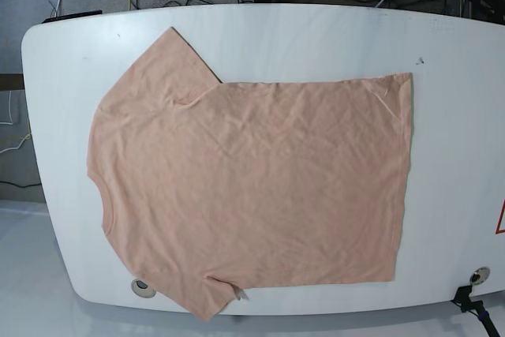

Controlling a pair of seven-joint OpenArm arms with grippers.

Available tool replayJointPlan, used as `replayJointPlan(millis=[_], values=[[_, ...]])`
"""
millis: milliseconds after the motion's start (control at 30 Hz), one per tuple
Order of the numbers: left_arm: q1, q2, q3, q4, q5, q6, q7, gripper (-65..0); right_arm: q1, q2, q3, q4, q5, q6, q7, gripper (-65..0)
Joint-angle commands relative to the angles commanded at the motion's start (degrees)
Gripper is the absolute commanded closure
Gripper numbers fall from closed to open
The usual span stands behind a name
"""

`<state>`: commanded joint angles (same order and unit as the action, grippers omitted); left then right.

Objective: Fold the T-shirt properly

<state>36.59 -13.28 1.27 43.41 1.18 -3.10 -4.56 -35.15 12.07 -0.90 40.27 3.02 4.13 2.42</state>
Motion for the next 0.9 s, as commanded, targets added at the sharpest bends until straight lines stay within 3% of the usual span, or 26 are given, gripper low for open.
replayJointPlan(millis=[67,100,333,600,900], values=[[4.6,-1.9,-0.2,7.6,-0.4,-1.0,0.5,0.0,-4.4,1.5,0.2,7.4,0.1,0.20,-0.9,0.0],[3.5,-1.1,0.1,5.7,-0.9,-0.9,-0.9,0.0,-4.0,0.7,-0.1,0.9,1.0,-1.27,-1.0,-0.3],[15.4,-3.8,-1.3,27.5,-2.5,-1.5,1.3,-0.3,-20.0,5.9,2.5,27.0,5.3,-3.53,0.6,-0.5],[24.9,-5.4,-3.6,49.6,-3.6,-1.9,1.9,0.0,-30.5,6.3,10.4,47.8,5.0,-3.90,0.0,-0.4],[26.3,-5.3,-5.8,66.1,-5.3,-6.1,6.6,0.0,-31.9,5.6,20.6,66.6,4.5,-4.05,-11.1,-0.3]])
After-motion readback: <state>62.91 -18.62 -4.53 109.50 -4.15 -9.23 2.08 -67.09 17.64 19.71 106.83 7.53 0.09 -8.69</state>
